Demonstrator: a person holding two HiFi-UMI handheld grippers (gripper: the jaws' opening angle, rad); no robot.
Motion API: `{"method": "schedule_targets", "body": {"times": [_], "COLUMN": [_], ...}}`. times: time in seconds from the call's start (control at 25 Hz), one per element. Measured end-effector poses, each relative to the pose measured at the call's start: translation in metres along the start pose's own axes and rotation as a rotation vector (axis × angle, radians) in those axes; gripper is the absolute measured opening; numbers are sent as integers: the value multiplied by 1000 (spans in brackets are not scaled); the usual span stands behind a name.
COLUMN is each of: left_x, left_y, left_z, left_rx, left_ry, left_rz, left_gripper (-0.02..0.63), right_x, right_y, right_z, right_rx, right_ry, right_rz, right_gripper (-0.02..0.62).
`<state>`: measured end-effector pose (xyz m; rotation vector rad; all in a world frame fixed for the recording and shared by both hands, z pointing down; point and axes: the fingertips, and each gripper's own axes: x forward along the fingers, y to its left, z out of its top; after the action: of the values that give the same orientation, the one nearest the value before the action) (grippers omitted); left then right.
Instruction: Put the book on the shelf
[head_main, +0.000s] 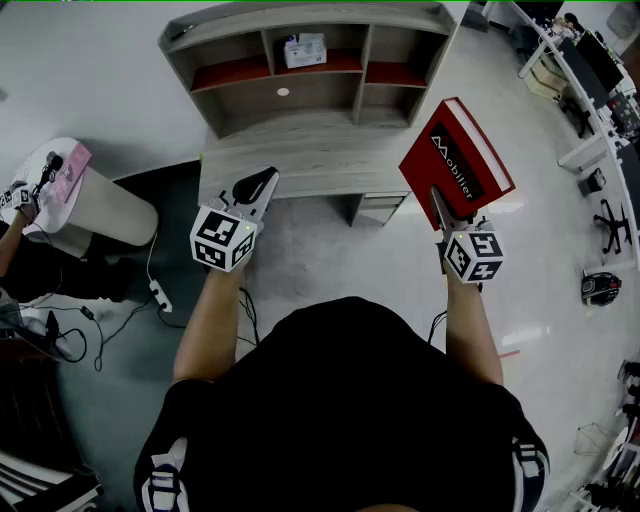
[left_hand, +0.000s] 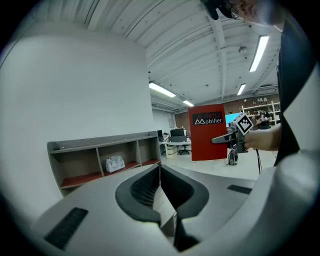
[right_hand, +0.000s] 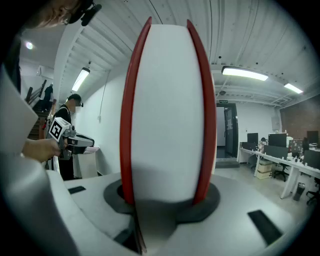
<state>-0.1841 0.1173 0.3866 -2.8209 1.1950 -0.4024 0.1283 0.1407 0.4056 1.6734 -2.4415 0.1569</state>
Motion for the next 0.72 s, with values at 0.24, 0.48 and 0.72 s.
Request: {"method": "schedule_targets", "body": {"times": [0.24, 0.48, 0.72], "left_x": [-9, -15, -26], "left_y": [6, 6, 23], "left_z": [1, -3, -12], "left_rx": [-16, -16, -24], "left_ry": [-9, 1, -3], "left_rz": [-12, -34, -47], "left_gripper": [21, 21, 21], "right_x": [0, -1, 8], "right_y": [8, 13, 29], "right_z": [1, 5, 12], "right_rx": [13, 23, 27], "right_ry": [3, -5, -34], "right_rz": [-10, -24, -37], "right_gripper": [175, 175, 175]}}
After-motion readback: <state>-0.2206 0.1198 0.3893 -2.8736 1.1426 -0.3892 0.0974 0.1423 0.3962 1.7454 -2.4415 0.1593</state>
